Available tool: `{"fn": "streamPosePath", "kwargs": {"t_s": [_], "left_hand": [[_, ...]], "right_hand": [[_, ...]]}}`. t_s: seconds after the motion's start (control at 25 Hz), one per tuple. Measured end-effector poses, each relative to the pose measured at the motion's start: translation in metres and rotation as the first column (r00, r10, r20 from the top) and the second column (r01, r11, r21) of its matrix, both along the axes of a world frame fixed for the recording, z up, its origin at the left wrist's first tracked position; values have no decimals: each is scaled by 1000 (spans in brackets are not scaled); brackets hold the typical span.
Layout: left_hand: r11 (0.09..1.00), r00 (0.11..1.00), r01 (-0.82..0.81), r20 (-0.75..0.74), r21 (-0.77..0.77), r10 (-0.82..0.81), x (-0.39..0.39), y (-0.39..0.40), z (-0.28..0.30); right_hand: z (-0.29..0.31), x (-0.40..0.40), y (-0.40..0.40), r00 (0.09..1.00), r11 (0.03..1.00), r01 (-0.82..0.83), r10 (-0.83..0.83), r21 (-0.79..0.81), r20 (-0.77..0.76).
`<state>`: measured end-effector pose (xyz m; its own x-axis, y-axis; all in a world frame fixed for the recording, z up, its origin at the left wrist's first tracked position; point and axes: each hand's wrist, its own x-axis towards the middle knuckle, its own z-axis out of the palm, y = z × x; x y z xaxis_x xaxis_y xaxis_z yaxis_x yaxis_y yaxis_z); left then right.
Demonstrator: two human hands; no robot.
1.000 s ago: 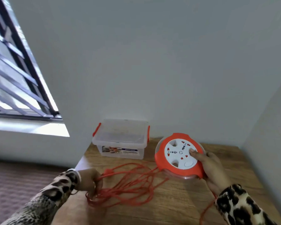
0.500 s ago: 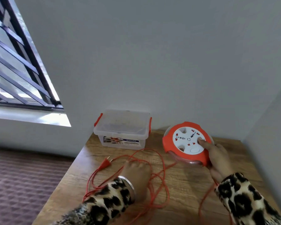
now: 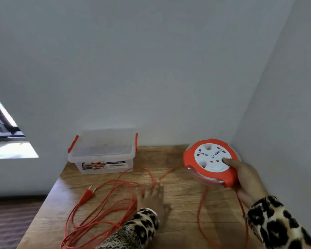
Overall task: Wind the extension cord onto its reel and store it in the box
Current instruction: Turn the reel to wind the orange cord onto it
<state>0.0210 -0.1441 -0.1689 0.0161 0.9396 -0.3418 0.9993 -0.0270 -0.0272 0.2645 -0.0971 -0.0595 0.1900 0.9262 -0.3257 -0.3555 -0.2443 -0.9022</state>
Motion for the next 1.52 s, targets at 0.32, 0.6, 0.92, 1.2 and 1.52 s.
{"fn": "streamPosePath", "kwargs": {"t_s": [0.32,0.6,0.92,1.2,1.52], "left_hand": [[974,926,-228,-310,-4,216,-34,24,30],[878,870,449,146,163,-472,69,-13,12],[906,967,225,33,360,-253,-21,-43,6],[887,933,355,-52,295,-356,-113,-97,-1],[889,893,449,46,-84,-447,-159,-77,17]], "right_hand": [[-23,22,-15,1000,998,19,-20,-59,-4],[-30,14,-17,1000,998,-21,20,-57,-16],[-42,-9,-23,988,984,-155,153,-86,-29],[-63,-72,-26,947,933,-316,299,-172,-117],[-81,-104,-29,937,920,-350,345,-173,-62]]}}
